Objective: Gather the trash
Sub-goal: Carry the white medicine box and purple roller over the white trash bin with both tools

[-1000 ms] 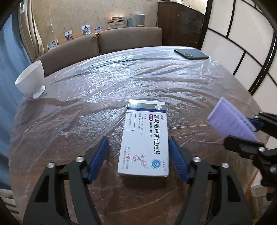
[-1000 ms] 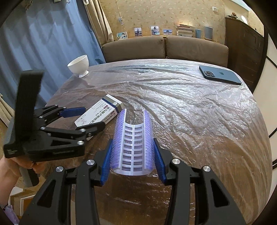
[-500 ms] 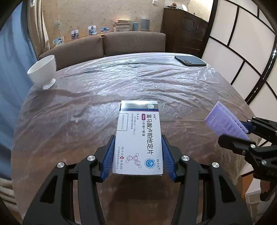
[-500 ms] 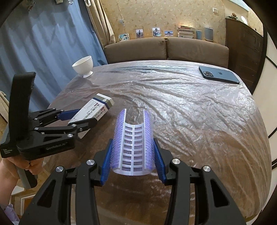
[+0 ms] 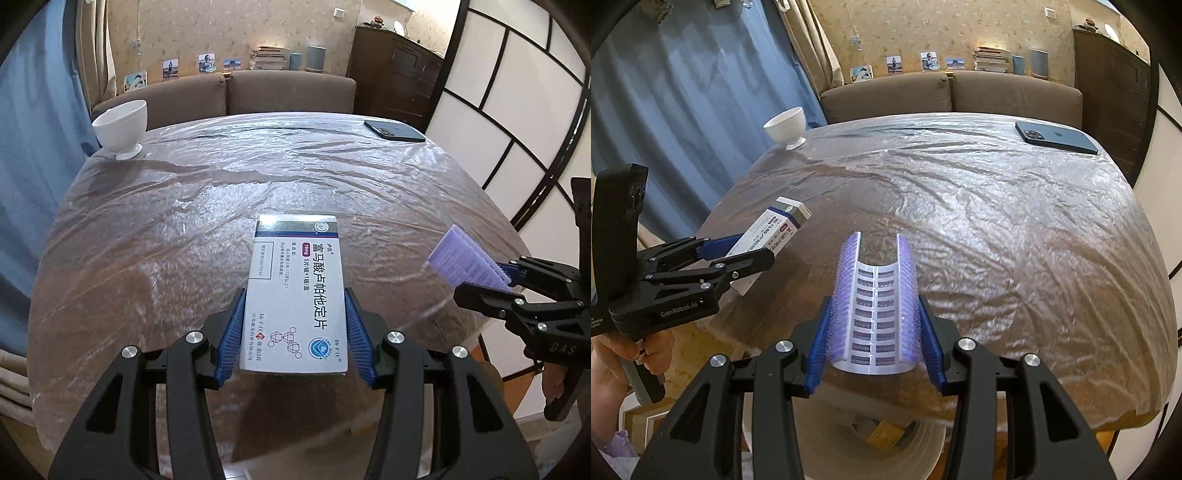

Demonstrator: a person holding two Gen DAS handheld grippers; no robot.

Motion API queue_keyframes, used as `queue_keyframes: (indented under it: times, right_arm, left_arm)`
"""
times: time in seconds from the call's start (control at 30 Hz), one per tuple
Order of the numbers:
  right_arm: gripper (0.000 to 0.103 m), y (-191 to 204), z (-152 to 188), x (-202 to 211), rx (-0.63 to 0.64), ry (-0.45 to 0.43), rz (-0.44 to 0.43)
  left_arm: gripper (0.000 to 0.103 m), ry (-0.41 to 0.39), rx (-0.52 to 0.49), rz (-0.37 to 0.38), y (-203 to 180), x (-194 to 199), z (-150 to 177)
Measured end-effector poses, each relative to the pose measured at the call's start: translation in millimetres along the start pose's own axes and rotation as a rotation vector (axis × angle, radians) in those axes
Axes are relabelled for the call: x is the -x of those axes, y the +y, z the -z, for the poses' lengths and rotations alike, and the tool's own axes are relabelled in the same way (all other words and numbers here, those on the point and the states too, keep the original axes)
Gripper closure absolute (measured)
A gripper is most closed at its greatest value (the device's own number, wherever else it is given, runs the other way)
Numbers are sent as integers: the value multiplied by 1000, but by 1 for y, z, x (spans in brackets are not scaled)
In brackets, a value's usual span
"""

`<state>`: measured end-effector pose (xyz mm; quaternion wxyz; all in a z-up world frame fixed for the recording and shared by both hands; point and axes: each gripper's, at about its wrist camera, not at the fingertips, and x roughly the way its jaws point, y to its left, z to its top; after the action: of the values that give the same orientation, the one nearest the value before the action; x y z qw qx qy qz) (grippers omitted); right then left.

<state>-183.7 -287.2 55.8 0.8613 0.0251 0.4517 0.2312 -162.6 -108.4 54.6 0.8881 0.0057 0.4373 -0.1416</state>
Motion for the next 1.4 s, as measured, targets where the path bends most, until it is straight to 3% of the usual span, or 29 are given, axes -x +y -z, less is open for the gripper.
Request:
queue_keyframes:
  times: [0.83,1.1,1.4]
  right_arm:
    - [60,30,51,31,85,65,-106]
    - [60,37,64,31,95,86,-128]
    - [60,44,81,22,125,138,-129]
  left_arm:
    - [51,11,-107,116,-23,59,68]
    - [51,46,-127,152,-34,60,89]
    - [51,114,-146,129,-39,44,111]
